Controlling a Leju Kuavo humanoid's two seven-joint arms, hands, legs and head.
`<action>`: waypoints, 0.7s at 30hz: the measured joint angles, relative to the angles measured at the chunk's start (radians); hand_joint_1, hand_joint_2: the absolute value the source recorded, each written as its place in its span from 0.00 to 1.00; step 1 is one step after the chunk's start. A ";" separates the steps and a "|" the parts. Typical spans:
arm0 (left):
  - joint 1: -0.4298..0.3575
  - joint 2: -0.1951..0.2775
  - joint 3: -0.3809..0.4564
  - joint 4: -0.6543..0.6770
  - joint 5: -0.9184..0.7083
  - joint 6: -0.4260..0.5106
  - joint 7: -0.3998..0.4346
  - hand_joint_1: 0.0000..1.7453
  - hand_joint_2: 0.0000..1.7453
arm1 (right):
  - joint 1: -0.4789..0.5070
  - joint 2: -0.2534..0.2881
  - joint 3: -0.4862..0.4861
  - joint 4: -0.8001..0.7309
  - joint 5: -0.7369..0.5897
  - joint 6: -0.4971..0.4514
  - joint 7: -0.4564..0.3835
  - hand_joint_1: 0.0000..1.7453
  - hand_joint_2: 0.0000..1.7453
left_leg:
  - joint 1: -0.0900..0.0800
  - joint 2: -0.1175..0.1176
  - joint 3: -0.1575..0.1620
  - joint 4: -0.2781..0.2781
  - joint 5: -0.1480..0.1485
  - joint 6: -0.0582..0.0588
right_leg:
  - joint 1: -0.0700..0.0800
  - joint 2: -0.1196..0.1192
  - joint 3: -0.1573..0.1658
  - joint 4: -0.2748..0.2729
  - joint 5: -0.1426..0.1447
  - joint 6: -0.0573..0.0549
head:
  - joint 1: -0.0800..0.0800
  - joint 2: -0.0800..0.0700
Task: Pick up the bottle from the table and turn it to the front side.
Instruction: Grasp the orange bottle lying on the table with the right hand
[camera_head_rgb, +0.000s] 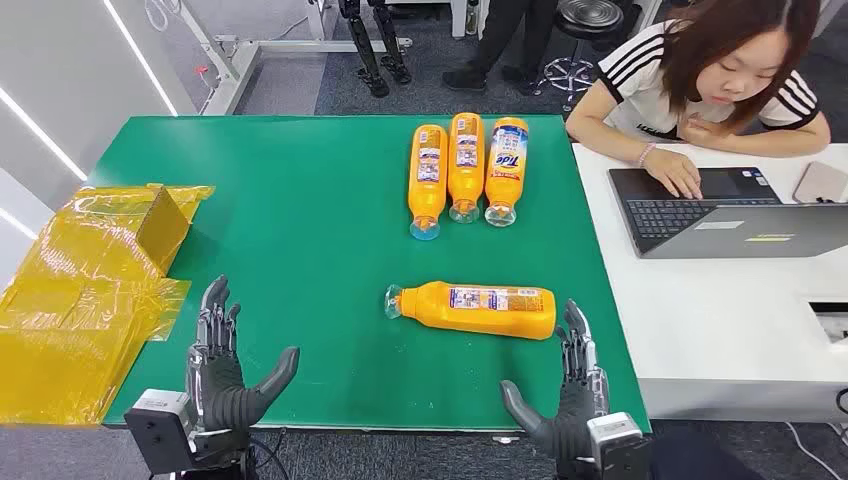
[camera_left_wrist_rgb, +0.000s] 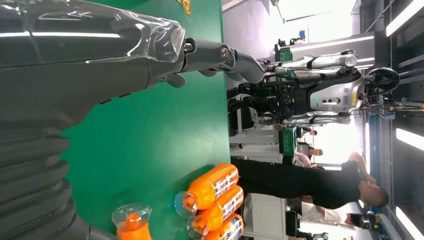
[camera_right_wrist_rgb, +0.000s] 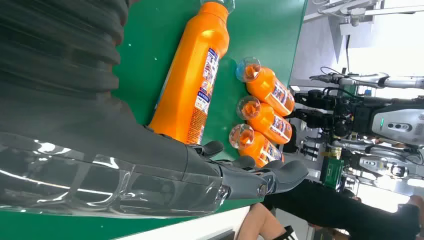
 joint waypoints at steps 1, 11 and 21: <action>0.000 0.000 0.000 0.000 0.000 -0.002 0.000 0.00 1.00 | 0.000 0.000 0.000 0.000 0.000 0.000 0.000 0.00 1.00 | 0.000 0.000 0.000 0.000 0.000 0.000 | 0.000 0.000 0.000 0.000 0.000 0.000 | 0.000 0.000; -0.002 -0.004 0.000 0.000 -0.003 -0.014 0.000 0.00 1.00 | 0.000 0.000 0.000 0.000 0.000 0.003 0.000 0.00 1.00 | 0.000 0.000 0.000 0.000 0.000 0.000 | 0.000 0.000 0.000 0.000 0.000 0.000 | 0.000 0.000; -0.001 -0.008 0.000 0.000 -0.009 -0.002 -0.002 0.00 1.00 | 0.000 0.000 0.000 0.002 0.002 0.010 -0.002 0.00 1.00 | 0.000 0.000 0.000 0.000 0.000 0.000 | 0.000 0.000 0.000 0.000 0.000 0.000 | 0.000 0.000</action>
